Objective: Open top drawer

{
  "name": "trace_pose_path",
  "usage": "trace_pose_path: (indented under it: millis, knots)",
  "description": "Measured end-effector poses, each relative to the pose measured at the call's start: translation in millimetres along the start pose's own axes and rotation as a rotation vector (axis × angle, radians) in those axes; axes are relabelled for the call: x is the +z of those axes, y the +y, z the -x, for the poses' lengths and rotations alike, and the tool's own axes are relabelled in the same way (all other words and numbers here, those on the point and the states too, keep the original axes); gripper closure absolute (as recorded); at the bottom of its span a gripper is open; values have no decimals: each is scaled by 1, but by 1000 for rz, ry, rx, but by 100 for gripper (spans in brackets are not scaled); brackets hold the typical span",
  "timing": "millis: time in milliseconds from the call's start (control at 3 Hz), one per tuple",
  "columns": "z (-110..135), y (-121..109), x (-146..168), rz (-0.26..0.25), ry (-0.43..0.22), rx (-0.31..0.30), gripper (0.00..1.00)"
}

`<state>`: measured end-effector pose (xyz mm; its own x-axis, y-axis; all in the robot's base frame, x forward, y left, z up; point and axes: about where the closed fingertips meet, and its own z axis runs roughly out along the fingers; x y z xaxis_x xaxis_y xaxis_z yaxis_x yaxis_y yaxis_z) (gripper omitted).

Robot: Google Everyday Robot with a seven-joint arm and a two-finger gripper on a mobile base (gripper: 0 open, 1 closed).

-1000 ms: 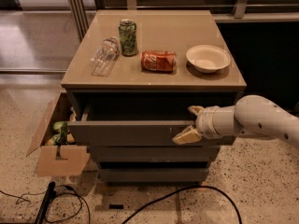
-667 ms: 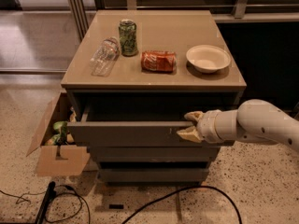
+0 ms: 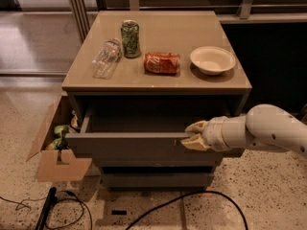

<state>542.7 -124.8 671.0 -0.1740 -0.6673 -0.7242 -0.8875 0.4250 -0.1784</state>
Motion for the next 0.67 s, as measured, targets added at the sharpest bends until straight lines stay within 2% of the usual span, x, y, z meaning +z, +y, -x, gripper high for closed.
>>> trace_pose_path:
  millis: [333, 667]
  knots:
    - [-3, 5, -6, 0, -1, 2, 100]
    - [-3, 5, -6, 1, -1, 2, 81]
